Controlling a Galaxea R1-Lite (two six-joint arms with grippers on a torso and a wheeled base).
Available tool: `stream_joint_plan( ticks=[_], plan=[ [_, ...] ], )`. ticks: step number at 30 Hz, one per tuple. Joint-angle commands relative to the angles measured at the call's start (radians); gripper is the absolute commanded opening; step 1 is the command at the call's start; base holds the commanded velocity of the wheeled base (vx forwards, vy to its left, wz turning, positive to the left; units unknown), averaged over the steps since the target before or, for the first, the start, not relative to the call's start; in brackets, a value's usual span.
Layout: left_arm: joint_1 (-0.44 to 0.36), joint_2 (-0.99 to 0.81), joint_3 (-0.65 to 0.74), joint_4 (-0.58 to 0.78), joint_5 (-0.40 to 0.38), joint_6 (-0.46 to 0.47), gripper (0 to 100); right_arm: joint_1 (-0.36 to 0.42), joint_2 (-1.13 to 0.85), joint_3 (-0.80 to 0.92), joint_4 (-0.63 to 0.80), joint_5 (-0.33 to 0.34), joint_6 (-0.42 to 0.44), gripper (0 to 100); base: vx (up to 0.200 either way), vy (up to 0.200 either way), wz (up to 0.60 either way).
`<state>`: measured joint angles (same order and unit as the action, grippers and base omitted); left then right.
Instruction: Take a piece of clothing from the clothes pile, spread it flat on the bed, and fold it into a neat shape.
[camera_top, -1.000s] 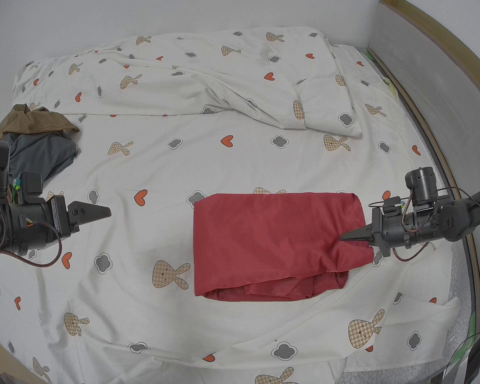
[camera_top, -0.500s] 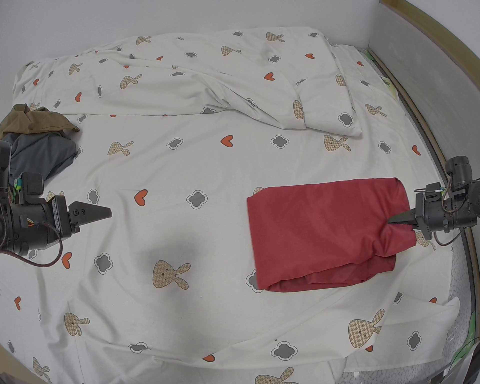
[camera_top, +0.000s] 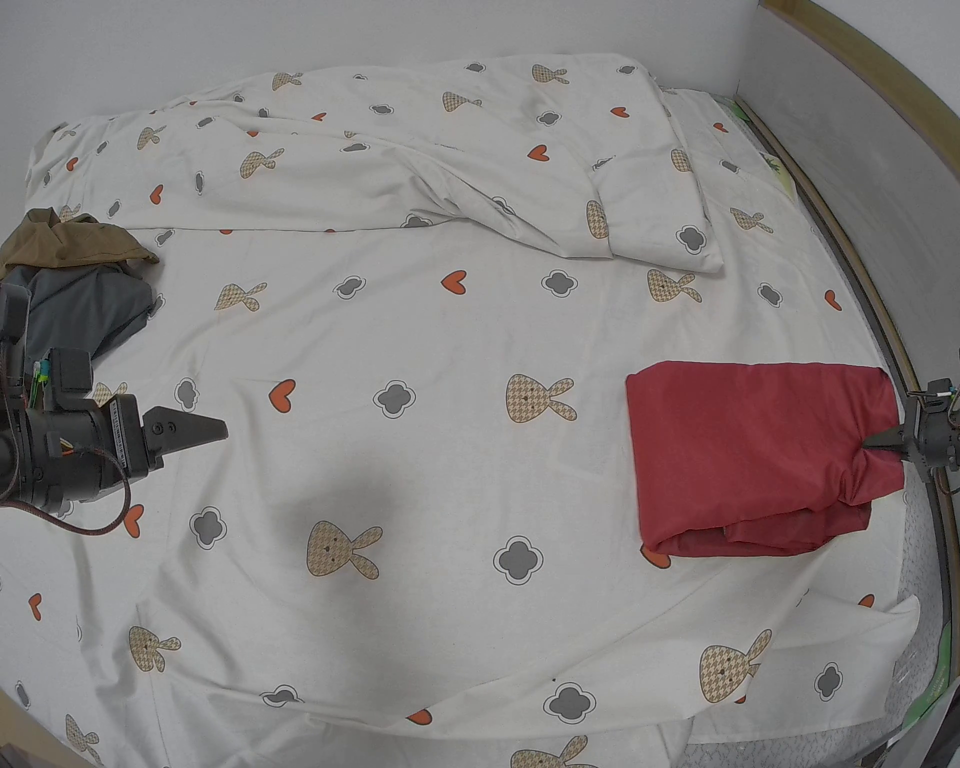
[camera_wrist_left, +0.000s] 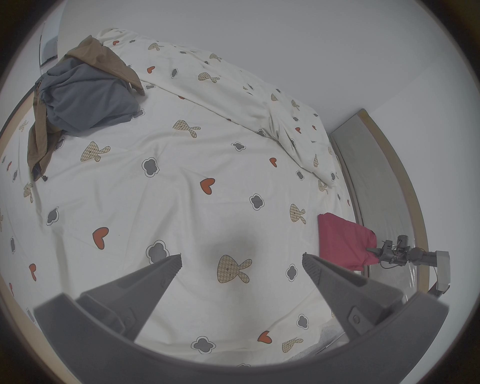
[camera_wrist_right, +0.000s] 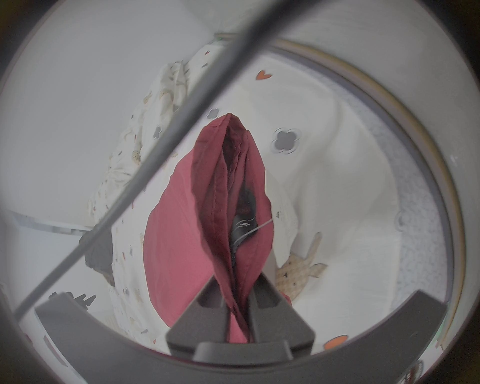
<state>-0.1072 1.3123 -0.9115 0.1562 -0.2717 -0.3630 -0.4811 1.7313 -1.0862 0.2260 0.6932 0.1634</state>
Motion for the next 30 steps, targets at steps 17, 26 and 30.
stream_joint_plan(
  ticks=[17,26,30],
  plan=[
    [0.003,0.011,-0.001,0.000,0.000,-0.001,100,-0.063,0.005,-0.032,0.030,-0.250,-0.054,100,0.000,0.000,0.00],
    [0.004,-0.035,-0.004,0.000,0.037,-0.002,100,-0.070,-0.245,0.032,0.030,-0.293,-0.081,100,0.000,0.000,0.00],
    [-0.017,-0.134,-0.004,0.013,0.114,0.019,100,-0.073,-0.443,0.037,0.038,-0.198,-0.074,100,0.000,0.000,0.00]
  ],
)
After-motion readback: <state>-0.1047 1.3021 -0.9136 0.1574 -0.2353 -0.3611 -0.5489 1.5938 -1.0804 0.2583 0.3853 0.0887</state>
